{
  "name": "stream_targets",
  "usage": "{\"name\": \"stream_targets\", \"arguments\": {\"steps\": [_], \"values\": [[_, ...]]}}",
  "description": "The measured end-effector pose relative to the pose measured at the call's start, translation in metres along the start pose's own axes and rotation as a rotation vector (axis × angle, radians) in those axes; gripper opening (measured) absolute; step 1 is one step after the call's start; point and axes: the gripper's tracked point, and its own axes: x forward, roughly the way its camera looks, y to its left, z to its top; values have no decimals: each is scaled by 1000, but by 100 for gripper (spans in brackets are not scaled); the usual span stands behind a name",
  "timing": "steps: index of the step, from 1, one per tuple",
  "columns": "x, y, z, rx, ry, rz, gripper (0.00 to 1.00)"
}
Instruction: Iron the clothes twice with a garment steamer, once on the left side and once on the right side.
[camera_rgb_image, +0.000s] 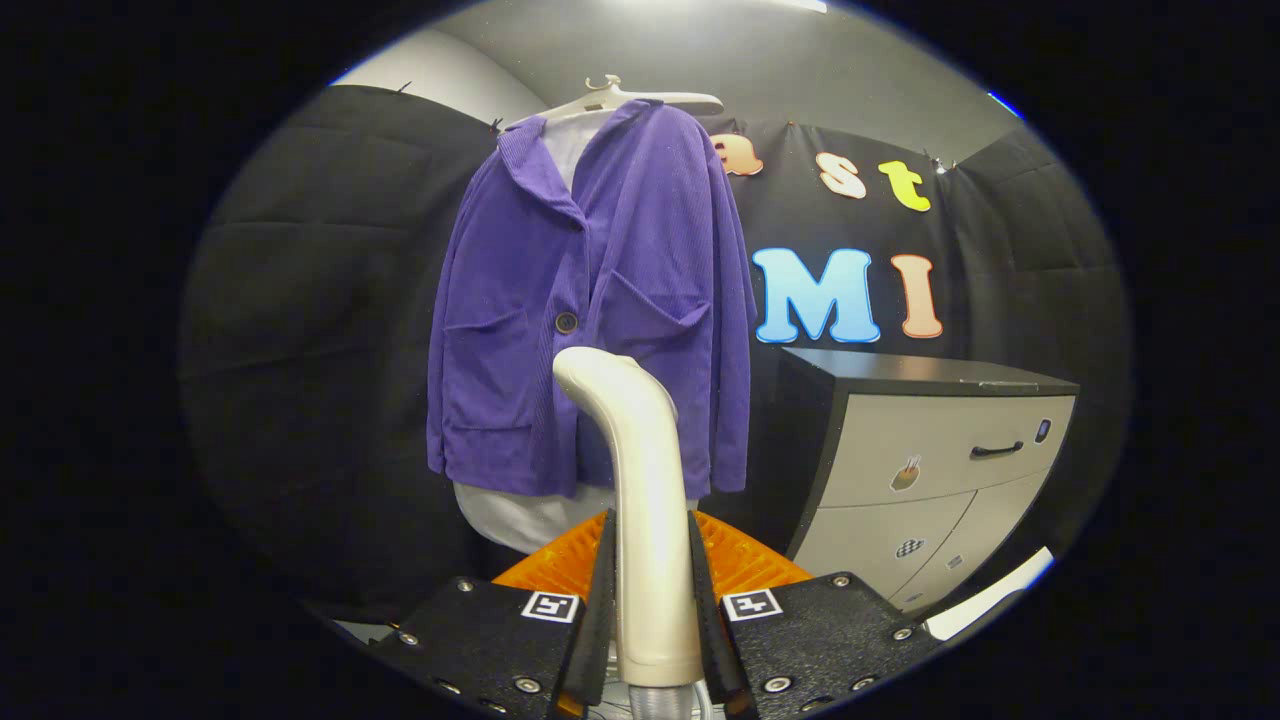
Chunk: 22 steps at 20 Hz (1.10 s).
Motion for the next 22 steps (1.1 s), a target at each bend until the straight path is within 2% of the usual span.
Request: {"name": "stream_targets", "arguments": {"steps": [5, 15, 22], "values": [[-10, 17, 74, 43, -152, 66, 38], [21, 52, 225, 107, -363, 88, 37], [37, 97, 307, 54, -480, 136, 37]]}}
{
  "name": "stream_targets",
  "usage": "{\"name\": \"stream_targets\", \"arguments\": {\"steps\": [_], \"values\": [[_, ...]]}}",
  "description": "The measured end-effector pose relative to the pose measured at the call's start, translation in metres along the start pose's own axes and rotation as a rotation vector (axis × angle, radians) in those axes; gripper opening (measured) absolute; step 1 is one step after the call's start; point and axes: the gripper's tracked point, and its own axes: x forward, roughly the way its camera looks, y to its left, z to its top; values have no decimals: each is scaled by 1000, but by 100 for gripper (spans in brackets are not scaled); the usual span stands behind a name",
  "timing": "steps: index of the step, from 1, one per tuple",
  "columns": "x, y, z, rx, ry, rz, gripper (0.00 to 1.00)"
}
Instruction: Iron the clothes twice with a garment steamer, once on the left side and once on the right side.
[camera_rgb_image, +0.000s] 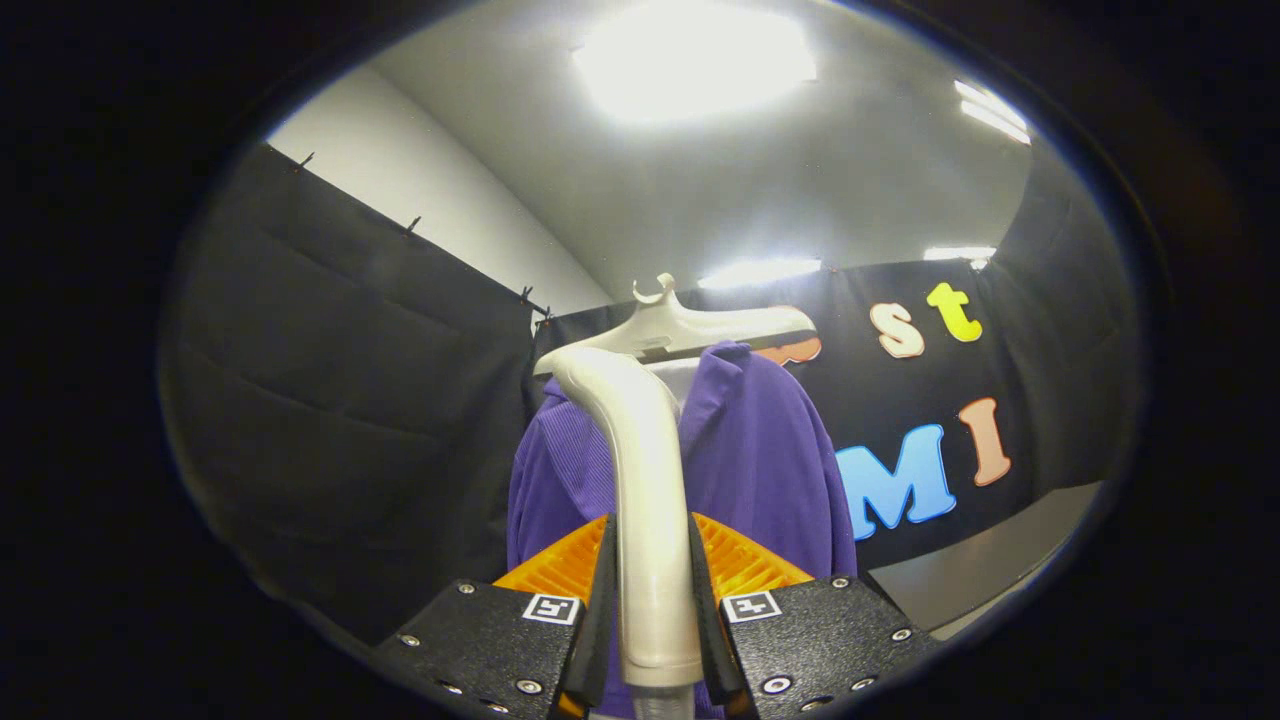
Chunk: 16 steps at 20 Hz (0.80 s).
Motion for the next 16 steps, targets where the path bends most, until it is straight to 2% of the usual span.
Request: {"name": "stream_targets", "arguments": {"steps": [8, 16], "values": [[41, 40, -9, -62, 64, 46, 37], [23, 47, -69, -75, 174, 52, 38]]}}
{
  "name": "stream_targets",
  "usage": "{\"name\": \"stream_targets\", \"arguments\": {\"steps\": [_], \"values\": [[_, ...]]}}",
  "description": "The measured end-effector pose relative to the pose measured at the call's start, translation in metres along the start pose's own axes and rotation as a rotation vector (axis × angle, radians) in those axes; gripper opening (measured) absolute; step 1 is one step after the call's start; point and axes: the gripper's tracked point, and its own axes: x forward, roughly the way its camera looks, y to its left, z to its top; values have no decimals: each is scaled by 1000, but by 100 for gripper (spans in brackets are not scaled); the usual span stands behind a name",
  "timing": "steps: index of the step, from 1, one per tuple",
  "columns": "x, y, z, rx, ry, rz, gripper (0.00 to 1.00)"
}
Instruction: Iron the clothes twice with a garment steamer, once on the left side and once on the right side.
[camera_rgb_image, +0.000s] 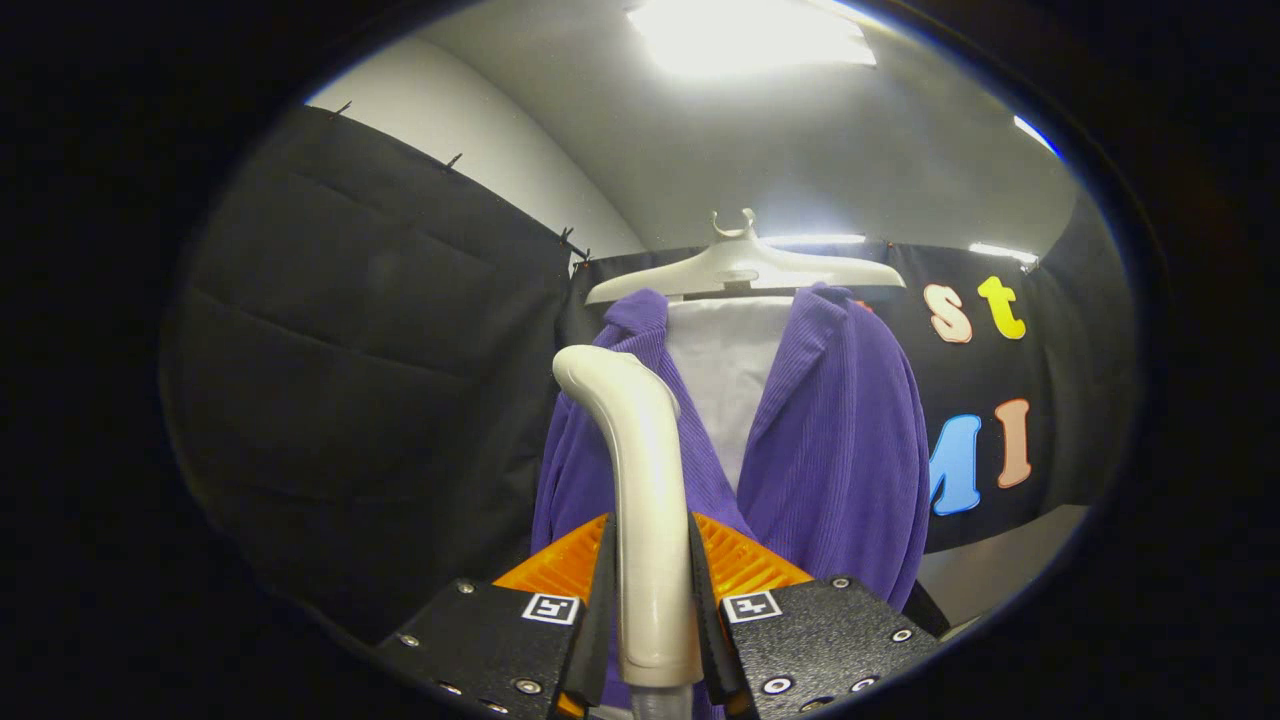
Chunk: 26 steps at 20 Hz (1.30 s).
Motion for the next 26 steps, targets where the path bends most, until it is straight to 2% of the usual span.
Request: {"name": "stream_targets", "arguments": {"steps": [10, 26], "values": [[-35, 9, -59, -25, 93, 47, 38], [-107, -15, -175, 24, 315, 18, 38]]}}
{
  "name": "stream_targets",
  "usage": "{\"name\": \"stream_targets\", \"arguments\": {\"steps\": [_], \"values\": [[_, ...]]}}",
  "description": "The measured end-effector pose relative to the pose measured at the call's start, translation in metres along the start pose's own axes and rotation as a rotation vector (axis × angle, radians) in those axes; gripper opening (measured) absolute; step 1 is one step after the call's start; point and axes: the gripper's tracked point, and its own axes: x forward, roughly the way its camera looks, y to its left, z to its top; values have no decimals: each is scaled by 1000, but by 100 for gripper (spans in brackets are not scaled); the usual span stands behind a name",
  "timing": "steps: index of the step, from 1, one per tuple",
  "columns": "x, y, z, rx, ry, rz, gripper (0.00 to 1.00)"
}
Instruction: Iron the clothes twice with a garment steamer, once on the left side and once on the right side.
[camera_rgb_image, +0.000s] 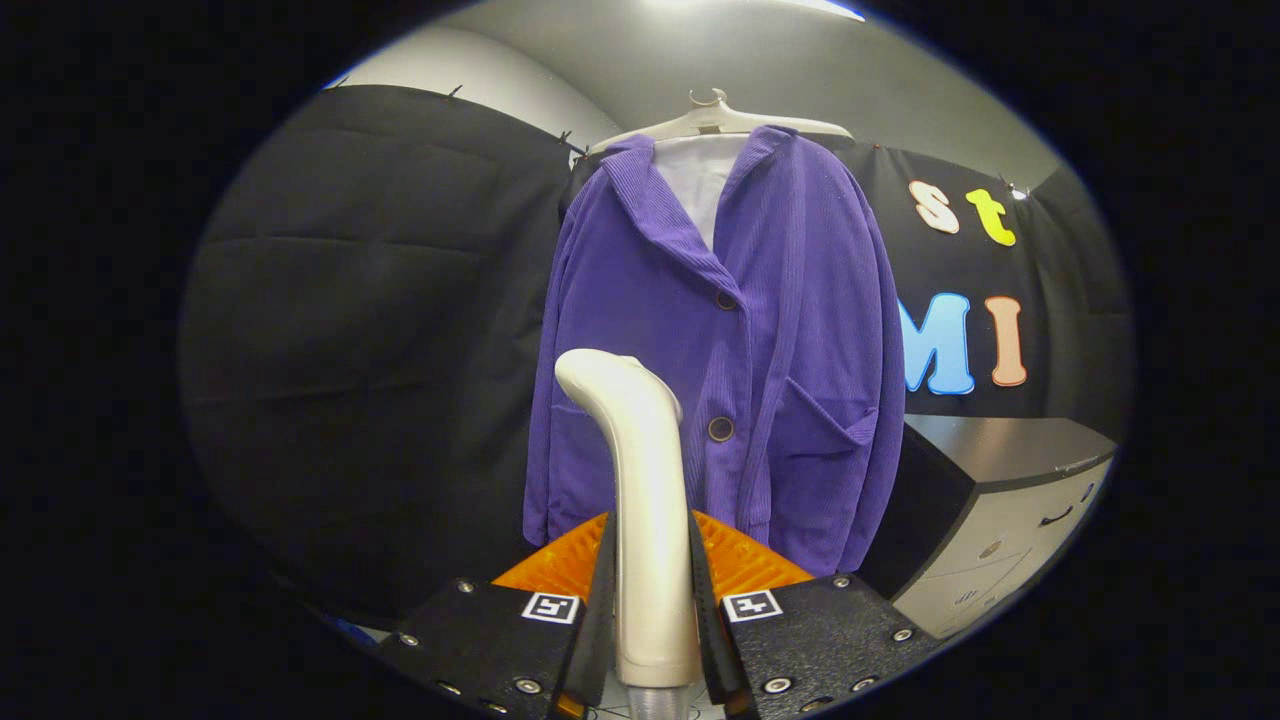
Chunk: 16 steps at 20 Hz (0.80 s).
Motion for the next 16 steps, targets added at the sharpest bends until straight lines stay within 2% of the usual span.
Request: {"name": "stream_targets", "arguments": {"steps": [10, 14, 16], "values": [[-6, 10, -86, -22, 124, 27, 38], [-14, 10, -130, 14, 198, 37, 38], [-27, 7, -136, 25, 218, 38, 38]]}}
